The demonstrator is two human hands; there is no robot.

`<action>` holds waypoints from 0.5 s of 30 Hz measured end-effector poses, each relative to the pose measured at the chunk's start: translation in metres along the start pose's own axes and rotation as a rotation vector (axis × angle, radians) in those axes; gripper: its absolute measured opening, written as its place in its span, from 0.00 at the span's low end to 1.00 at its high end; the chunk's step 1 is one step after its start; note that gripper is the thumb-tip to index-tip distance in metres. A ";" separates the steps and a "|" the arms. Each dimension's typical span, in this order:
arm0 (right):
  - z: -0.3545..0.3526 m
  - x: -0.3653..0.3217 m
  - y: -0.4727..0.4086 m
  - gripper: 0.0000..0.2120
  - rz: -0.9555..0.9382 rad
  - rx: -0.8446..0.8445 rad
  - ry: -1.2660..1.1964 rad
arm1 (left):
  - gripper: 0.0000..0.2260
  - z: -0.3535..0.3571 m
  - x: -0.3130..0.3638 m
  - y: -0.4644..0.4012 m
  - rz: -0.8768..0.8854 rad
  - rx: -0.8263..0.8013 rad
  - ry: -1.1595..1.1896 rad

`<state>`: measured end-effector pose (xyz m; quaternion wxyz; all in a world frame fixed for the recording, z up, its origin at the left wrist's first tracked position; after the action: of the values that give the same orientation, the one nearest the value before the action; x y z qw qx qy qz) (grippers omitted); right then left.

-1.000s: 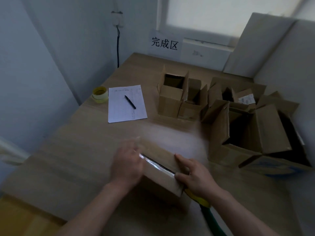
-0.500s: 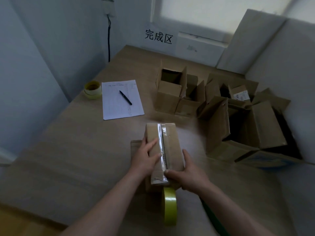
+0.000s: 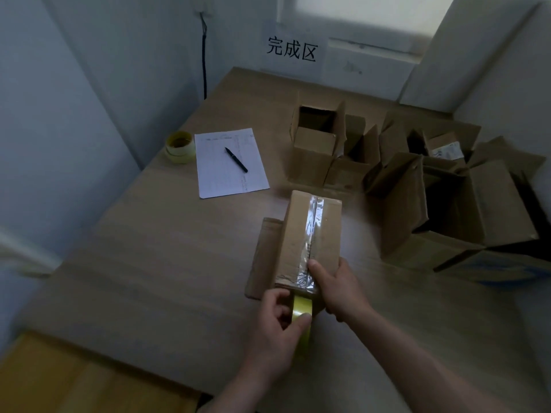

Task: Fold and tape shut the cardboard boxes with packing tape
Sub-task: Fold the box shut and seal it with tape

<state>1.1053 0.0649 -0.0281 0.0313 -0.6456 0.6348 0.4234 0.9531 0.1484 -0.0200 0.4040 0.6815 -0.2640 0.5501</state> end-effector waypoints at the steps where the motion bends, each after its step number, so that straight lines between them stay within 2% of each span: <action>1: 0.000 0.001 -0.001 0.32 -0.003 -0.005 -0.002 | 0.17 0.007 -0.004 0.002 -0.052 -0.011 0.104; 3: -0.002 0.002 0.000 0.32 -0.007 -0.021 0.012 | 0.17 0.015 -0.007 -0.002 -0.106 0.034 0.174; 8: -0.005 0.000 0.000 0.33 -0.007 -0.037 0.049 | 0.12 0.020 -0.010 -0.017 -0.236 0.106 0.073; 11: -0.009 0.001 -0.005 0.34 -0.017 -0.120 0.049 | 0.10 0.023 -0.007 -0.023 -0.225 0.152 -0.009; 13: -0.019 0.009 -0.006 0.32 -0.044 -0.223 -0.049 | 0.08 0.023 -0.009 -0.024 -0.196 0.185 -0.087; 15: -0.038 0.031 -0.004 0.30 -0.103 -0.168 -0.223 | 0.09 0.023 -0.015 -0.027 -0.190 0.199 -0.070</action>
<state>1.1232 0.0192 -0.0241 0.0691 -0.6266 0.5556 0.5421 0.9830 0.1425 -0.0426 0.3753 0.7590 -0.1562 0.5086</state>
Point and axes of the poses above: each hand's wrist, its own y-axis away from the middle knuckle, its own z-axis out of the palm, x = y × z, the point moved 1 cm from there along -y, towards the middle knuckle, and after that the axes turned 6 degrees about z, right-handed, at the moved point
